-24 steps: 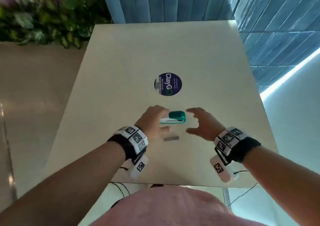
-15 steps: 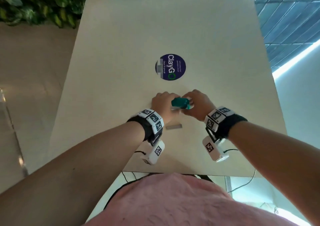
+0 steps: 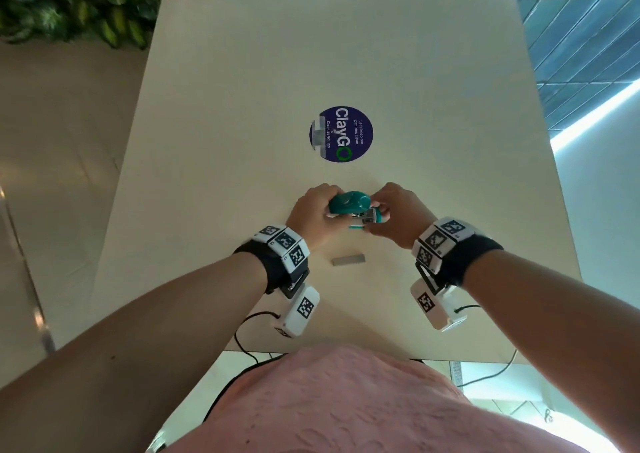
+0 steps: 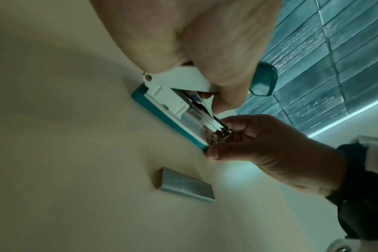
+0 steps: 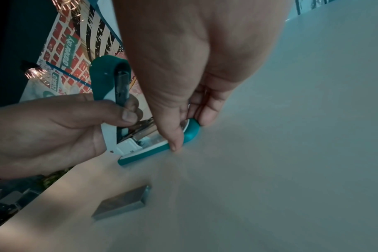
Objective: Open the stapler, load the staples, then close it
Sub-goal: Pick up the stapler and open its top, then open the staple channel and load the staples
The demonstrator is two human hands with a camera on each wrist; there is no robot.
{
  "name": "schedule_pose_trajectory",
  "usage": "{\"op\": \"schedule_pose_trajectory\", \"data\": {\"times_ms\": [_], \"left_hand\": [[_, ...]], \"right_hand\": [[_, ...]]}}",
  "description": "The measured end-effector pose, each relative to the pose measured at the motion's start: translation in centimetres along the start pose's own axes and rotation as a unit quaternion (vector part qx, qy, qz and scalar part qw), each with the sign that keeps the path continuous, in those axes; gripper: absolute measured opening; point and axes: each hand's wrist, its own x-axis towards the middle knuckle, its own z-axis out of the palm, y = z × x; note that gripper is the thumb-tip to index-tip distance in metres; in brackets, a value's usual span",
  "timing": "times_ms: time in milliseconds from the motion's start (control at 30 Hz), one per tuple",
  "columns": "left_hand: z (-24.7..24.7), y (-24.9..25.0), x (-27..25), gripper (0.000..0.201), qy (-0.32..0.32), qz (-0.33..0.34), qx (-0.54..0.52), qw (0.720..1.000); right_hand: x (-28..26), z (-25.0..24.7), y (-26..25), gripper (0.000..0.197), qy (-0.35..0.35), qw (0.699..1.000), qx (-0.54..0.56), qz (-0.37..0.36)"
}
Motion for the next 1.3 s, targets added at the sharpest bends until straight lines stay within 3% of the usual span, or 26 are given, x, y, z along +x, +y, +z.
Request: {"op": "schedule_pose_trajectory", "data": {"times_ms": [167, 266, 466, 633, 700, 766, 899, 1066, 1166, 1233, 1299], "left_hand": [[-0.5, -0.5, -0.1, 0.016, -0.002, -0.022, -0.043, 0.999], [-1.2, -1.3, -0.9, 0.012, 0.049, -0.046, -0.096, 0.993], [-3.6, -2.8, -3.1, 0.006, 0.177, -0.1, -0.229, 0.952], [-4.4, -5.5, -4.3, 0.036, 0.256, -0.183, -0.304, 0.899], [-4.5, -6.6, -4.6, 0.044, 0.25, -0.188, -0.213, 0.926], [-4.6, -7.1, -4.6, 0.044, 0.23, -0.176, -0.115, 0.95], [-4.8, -7.9, -4.2, 0.045, 0.203, -0.142, -0.039, 0.968], [-4.1, -8.2, -3.3, 0.039, 0.202, -0.113, 0.102, 0.968], [-3.0, -7.2, -2.9, 0.036, 0.206, 0.004, 0.114, 0.972], [-2.0, -6.3, -2.5, 0.04, 0.148, 0.074, 0.106, 0.981], [-1.1, -5.4, -1.9, 0.045, 0.069, 0.092, 0.109, 0.987]], "right_hand": [[0.0, -0.1, -0.1, 0.033, 0.001, 1.0, 0.013, -0.005], [-0.1, -0.1, -0.1, 0.033, 0.005, 1.0, 0.009, -0.007], [0.0, 0.0, -0.1, 0.034, 0.002, 1.0, -0.006, -0.011], [0.0, 0.0, -0.3, 0.033, 0.001, 1.0, -0.014, -0.003], [-0.1, 0.0, -0.4, 0.033, 0.0, 1.0, -0.017, -0.006], [0.0, 0.0, -0.5, 0.033, 0.001, 1.0, -0.023, -0.007], [-0.2, 0.1, -0.6, 0.031, 0.006, 1.0, -0.029, -0.001], [-0.4, 0.3, -0.7, 0.031, 0.012, 0.999, -0.028, 0.012], [-0.6, 0.6, -0.7, 0.041, 0.015, 0.999, -0.017, 0.028], [-1.1, 0.8, -1.0, 0.055, 0.041, 0.999, -0.008, 0.018], [-2.1, 1.0, -1.8, 0.057, 0.086, 0.994, -0.041, -0.043]]}}
